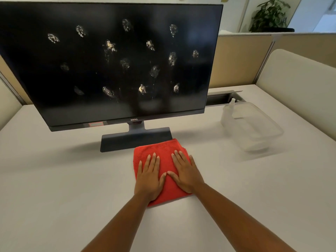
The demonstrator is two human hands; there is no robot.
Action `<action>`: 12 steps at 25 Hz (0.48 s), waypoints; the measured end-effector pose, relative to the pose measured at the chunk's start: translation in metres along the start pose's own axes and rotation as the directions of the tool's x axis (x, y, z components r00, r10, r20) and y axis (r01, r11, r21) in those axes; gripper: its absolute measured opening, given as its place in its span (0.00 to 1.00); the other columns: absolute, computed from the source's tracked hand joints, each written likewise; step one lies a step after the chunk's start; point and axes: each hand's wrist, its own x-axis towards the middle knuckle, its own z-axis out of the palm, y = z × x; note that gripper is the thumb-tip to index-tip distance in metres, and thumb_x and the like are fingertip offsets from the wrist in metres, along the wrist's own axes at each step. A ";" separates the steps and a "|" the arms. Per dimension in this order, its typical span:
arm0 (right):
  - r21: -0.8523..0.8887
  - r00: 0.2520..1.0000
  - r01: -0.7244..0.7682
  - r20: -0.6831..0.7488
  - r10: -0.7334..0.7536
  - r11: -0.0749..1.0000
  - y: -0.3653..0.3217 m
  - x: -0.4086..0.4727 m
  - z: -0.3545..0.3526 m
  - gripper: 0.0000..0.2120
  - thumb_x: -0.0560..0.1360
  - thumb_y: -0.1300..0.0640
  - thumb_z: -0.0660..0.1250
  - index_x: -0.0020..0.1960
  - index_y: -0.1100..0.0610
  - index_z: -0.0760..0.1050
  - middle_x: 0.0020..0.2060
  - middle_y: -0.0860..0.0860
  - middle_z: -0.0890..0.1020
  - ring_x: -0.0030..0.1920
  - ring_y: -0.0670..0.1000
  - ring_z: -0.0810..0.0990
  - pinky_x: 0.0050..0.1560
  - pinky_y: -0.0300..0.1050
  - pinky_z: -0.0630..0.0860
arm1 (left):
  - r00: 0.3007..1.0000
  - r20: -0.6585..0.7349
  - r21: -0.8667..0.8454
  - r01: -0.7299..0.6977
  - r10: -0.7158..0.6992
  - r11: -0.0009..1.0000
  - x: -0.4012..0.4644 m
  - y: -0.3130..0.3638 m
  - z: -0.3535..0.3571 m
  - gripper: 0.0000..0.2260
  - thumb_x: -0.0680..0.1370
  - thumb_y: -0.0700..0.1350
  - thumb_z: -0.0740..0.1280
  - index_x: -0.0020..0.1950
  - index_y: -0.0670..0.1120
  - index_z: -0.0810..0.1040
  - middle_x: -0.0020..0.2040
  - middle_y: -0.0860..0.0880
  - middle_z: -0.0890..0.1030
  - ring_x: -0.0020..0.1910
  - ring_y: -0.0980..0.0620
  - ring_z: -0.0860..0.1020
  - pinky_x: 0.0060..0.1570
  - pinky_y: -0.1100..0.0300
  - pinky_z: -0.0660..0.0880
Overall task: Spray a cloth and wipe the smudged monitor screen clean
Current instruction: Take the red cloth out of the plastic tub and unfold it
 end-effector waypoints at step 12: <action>0.723 0.526 -0.047 -0.569 0.633 0.689 0.059 0.040 -0.084 0.09 0.74 0.66 0.64 0.53 0.63 0.79 0.49 0.61 0.82 0.47 0.58 0.80 0.47 0.36 0.72 | 1.000 -0.003 0.012 0.021 -0.021 1.000 0.015 -0.003 -0.002 0.30 0.74 0.59 0.38 0.71 0.48 0.35 0.76 0.49 0.41 0.70 0.54 0.33 0.69 0.55 0.30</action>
